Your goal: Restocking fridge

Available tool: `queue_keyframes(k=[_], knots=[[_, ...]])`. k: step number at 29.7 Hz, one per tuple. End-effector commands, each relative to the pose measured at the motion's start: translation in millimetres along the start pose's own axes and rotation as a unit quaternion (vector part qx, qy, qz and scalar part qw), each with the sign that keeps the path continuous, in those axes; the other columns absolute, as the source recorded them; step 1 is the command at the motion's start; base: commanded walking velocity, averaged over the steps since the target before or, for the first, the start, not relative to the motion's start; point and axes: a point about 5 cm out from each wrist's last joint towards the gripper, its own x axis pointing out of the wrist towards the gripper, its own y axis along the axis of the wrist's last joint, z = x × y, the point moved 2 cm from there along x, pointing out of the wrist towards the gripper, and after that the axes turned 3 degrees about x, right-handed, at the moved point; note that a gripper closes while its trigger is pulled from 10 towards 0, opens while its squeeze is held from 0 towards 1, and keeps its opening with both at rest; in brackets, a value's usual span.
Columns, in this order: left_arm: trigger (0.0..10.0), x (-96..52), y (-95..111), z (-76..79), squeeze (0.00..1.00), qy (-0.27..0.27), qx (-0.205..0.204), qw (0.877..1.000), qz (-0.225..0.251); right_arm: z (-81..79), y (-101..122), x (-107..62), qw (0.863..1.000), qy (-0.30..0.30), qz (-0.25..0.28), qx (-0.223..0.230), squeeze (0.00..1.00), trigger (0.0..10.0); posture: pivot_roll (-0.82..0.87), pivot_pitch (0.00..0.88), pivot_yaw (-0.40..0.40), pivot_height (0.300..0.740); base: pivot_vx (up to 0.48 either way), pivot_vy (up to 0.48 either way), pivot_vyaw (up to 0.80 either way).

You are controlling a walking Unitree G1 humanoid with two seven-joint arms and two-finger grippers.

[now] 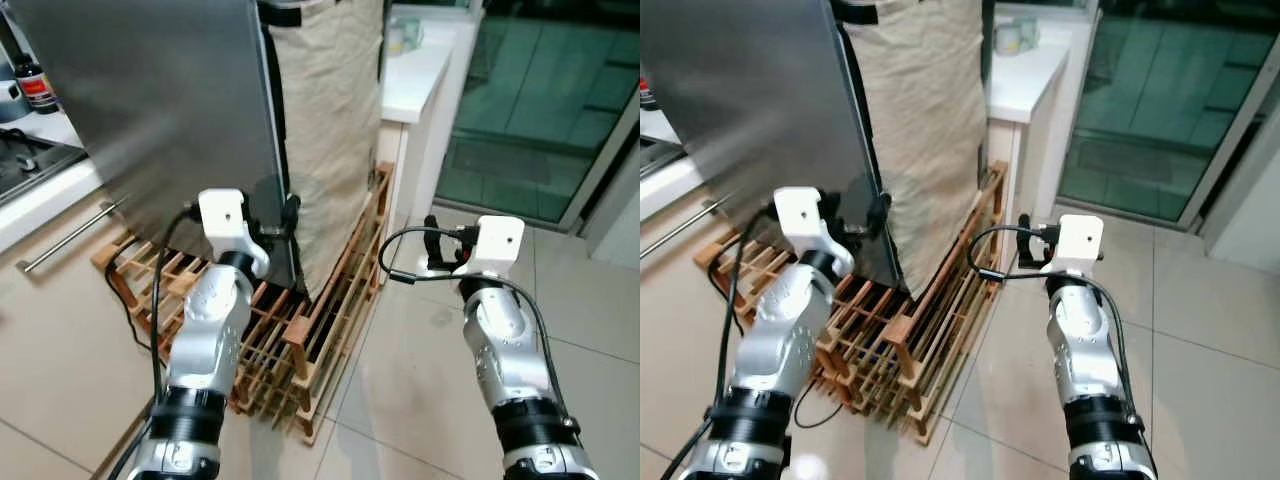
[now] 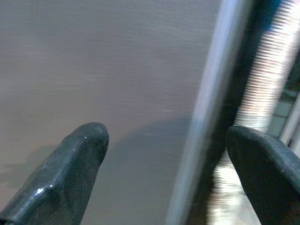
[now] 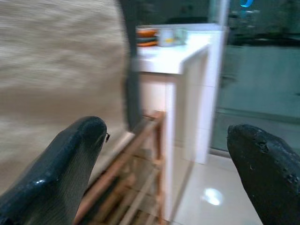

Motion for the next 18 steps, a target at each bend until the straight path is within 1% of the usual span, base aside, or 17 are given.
queue_keyframes(k=[1, 3, 7, 8, 10, 13, 14, 15, 18], knots=[[10.0, -0.9, 0.7, -2.0, 0.00, 0.005, -0.003, 1.000, -0.002, -0.7, -3.5, -0.3, 1.000, 0.005, -0.010, -0.004, 0.00, 10.0, -0.13, 0.000, 0.046, 0.718, 0.000, 0.000, 0.00], [10.0, -0.3, 2.7, -2.1, 0.00, 0.007, -0.005, 1.000, 0.000, -1.8, -2.2, -0.2, 1.000, 0.011, -0.008, -0.009, 0.00, 10.0, -0.14, 0.000, 0.044, 0.709, 0.000, 0.000, 0.00], [10.0, 1.0, 3.9, 0.6, 0.00, 0.008, -0.011, 1.000, 0.001, -2.7, -0.9, -1.7, 1.000, 0.017, -0.003, -0.010, 0.00, 10.0, -0.14, 0.000, 0.034, 0.689, 0.000, 0.000, -0.45], [10.0, 1.0, 3.9, 0.6, 0.00, 0.008, -0.011, 1.000, 0.001, -2.7, -0.9, -1.7, 1.000, 0.017, -0.003, -0.010, 0.00, 10.0, -0.14, 0.000, 0.034, 0.689, 0.000, 0.000, -0.48], [10.0, 1.3, 2.7, 4.5, 0.00, 0.003, -0.010, 1.000, -0.008, -3.0, -1.4, -2.1, 1.000, 0.019, -0.005, -0.018, 0.00, 10.0, -0.14, 0.000, 0.033, 0.689, 0.000, 0.000, 0.00], [10.0, 1.3, 2.4, 5.7, 0.00, 0.001, -0.007, 1.000, -0.011, -2.9, -2.1, -2.3, 1.000, 0.019, -0.007, -0.019, 0.00, 10.0, -0.14, 0.000, 0.034, 0.689, 0.000, 0.000, 0.00], [10.0, 1.8, 3.0, 5.9, 0.00, -0.003, -0.004, 1.000, -0.012, -3.6, -5.0, -2.4, 0.999, 0.025, -0.018, -0.028, 0.00, 10.0, -0.14, 0.000, 0.036, 0.689, 0.000, 0.000, -0.51], [10.0, 1.8, 3.0, 5.9, 0.00, -0.003, -0.004, 1.000, -0.012, -3.6, -5.0, -2.4, 0.999, 0.025, -0.018, -0.028, 0.00, 10.0, -0.14, 0.000, 0.036, 0.689, 0.000, 0.000, -0.51], [10.0, 5.6, 2.2, 3.5, 0.00, -0.002, 0.008, 1.000, -0.019, -3.8, -7.1, -3.2, 0.999, 0.025, -0.021, -0.018, 0.00, 10.0, -0.15, 0.000, 0.046, 0.689, 0.000, 0.000, -0.60]])
